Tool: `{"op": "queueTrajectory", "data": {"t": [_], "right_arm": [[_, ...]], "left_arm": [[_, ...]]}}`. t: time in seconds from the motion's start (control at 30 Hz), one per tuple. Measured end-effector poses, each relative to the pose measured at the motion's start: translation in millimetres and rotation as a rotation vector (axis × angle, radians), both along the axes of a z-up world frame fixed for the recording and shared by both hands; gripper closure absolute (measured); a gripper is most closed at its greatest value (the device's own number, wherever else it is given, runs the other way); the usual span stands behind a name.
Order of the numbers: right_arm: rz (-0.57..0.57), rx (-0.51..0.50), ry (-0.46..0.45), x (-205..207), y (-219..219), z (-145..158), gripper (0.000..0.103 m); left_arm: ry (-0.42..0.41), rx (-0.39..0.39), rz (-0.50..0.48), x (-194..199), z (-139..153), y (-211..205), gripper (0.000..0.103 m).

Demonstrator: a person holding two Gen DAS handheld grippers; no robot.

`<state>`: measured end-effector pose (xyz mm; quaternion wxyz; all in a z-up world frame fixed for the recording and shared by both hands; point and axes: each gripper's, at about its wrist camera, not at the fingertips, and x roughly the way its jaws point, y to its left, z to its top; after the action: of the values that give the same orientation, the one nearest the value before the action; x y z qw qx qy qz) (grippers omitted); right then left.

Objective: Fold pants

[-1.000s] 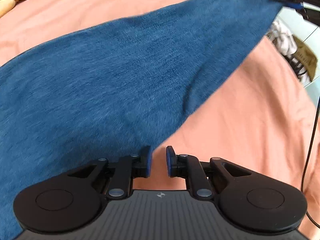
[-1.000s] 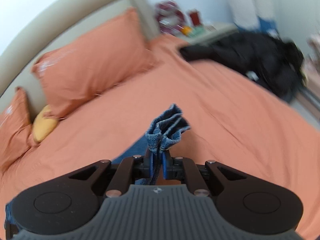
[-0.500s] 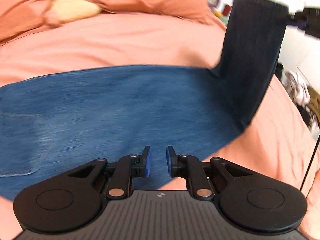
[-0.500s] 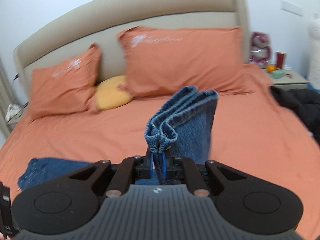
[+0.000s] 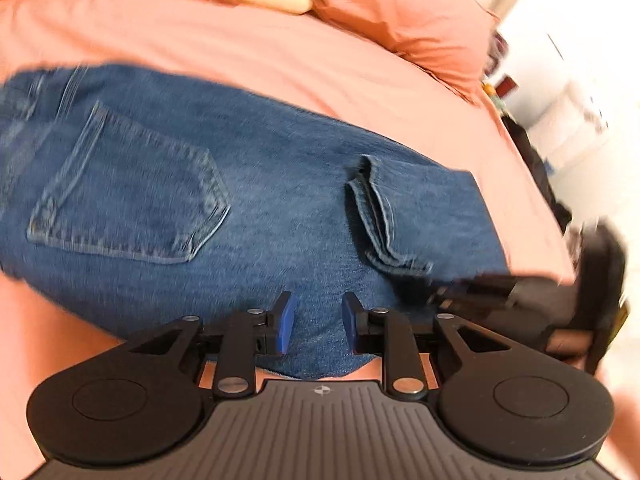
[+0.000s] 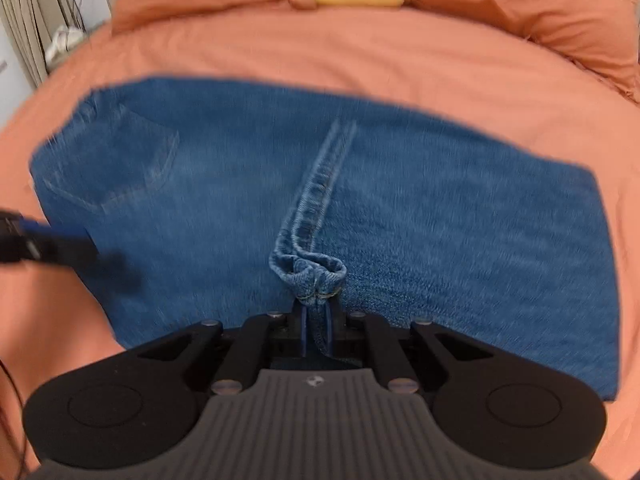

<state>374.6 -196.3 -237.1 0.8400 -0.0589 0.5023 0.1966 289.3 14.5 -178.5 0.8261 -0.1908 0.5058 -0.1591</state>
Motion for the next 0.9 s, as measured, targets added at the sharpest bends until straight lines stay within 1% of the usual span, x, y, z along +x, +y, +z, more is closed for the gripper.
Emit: {"op": "queueTrajectory", "data": {"t": [0.07,0.1,0.13,0.17,0.2,0.23,0.27,0.3,0.37,0.43,0.53,0.63,0.7,0.77,0.83,0.9], "right_arm": [[-0.006,-0.014,-0.01,-1,2,-8,0.098],[-0.007,-0.021,-0.017,-1,3,-9,0.098],[-0.007,-0.026,-0.024,0,5,-11,0.095],[-0.01,-0.024,-0.032,-2,7,-11,0.093],[-0.013,-0.025,-0.043,-3,7,-11,0.091],[-0.009,-0.015,-0.055,-4,7,-9,0.081],[-0.007,0.008,-0.066,-7,7,-7,0.068],[-0.011,0.025,-0.078,-11,5,-4,0.063],[-0.035,0.055,-0.136,-19,0,2,0.052],[-0.077,0.085,-0.206,-30,-9,8,0.048],[-0.199,0.136,-0.283,-38,-31,9,0.047],[-0.371,0.151,-0.323,-38,-60,1,0.047],[-0.456,0.173,-0.356,-39,-80,-6,0.048],[-0.502,0.167,-0.403,-41,-94,-13,0.048],[-0.521,0.152,-0.417,-40,-108,-20,0.048],[-0.531,0.159,-0.397,-36,-123,-25,0.051]], "left_arm": [[0.022,-0.057,0.009,4,-7,2,0.075],[0.031,-0.082,0.015,0,-9,6,0.073],[0.041,-0.102,0.023,4,-12,4,0.07],[0.046,-0.125,0.026,8,-15,2,0.061],[0.044,-0.148,0.029,11,-17,-1,0.048],[0.039,-0.171,0.031,15,-18,-4,0.044],[0.035,-0.193,0.033,18,-21,-8,0.041],[0.036,-0.211,0.036,22,-23,-11,0.038],[0.042,-0.236,0.053,32,-28,-18,0.033],[0.046,-0.246,0.075,40,-34,-24,0.032],[0.061,-0.26,0.102,57,-45,-34,0.032],[0.087,-0.297,0.139,71,-59,-43,0.031],[0.104,-0.304,0.162,81,-67,-48,0.031],[0.113,-0.282,0.177,92,-72,-57,0.031],[0.112,-0.258,0.171,102,-76,-65,0.033],[0.104,-0.235,0.154,110,-78,-74,0.042]]}}
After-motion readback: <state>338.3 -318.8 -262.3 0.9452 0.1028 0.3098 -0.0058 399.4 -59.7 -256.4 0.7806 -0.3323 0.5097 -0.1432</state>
